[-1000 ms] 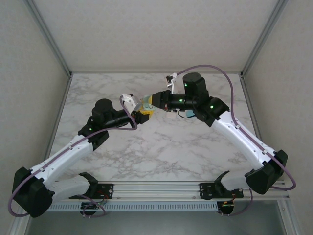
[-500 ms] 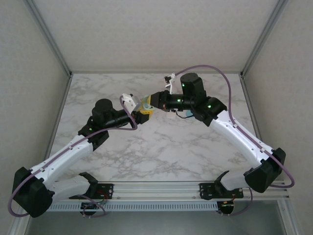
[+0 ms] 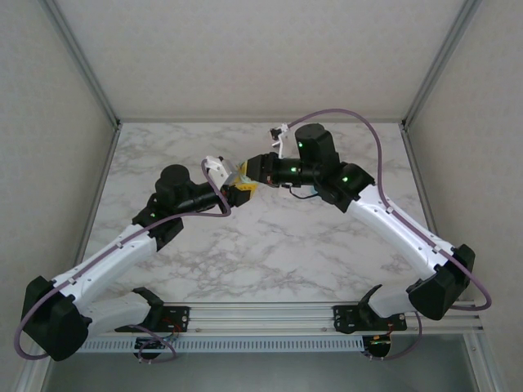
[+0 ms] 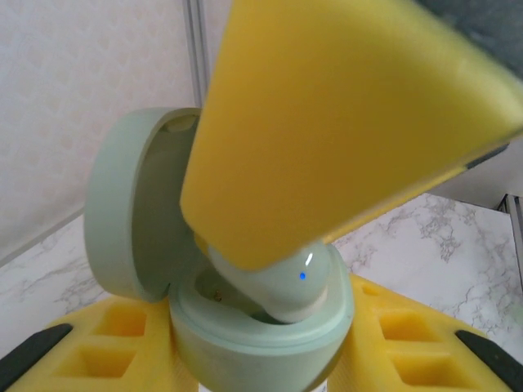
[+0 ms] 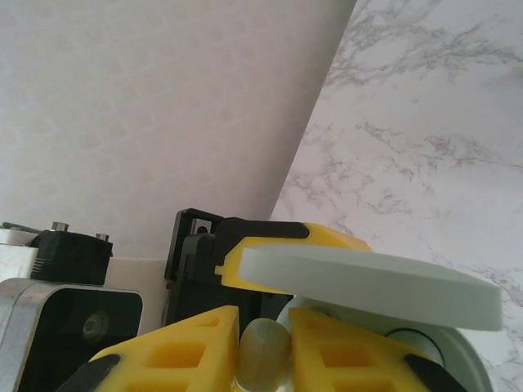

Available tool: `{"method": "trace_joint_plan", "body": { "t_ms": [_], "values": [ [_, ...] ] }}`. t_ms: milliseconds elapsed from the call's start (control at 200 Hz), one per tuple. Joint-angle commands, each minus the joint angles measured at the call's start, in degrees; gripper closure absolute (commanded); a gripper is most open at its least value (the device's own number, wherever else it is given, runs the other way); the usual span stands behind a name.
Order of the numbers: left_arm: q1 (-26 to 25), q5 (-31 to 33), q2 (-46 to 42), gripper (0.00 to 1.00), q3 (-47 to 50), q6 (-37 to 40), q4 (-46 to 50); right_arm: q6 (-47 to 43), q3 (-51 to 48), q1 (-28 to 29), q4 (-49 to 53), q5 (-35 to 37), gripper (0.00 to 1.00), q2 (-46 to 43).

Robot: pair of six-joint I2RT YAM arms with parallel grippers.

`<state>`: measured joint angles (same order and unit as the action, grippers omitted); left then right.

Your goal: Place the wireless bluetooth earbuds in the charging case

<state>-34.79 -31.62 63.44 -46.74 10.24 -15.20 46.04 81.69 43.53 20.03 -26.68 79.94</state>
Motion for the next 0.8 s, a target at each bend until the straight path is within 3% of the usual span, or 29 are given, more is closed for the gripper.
{"method": "trace_joint_plan", "body": {
  "t_ms": [0,796],
  "values": [
    [-0.63,-0.20,-0.05,0.81,-0.84,-1.60,-3.30,-1.26,2.38,1.23,1.37,2.08,0.77,1.01],
    [-0.72,0.85,-0.68,0.81,-0.62,-3.03,-5.45,-5.29,5.38,1.92,9.26,6.85,0.74,0.15]
  ]
}}
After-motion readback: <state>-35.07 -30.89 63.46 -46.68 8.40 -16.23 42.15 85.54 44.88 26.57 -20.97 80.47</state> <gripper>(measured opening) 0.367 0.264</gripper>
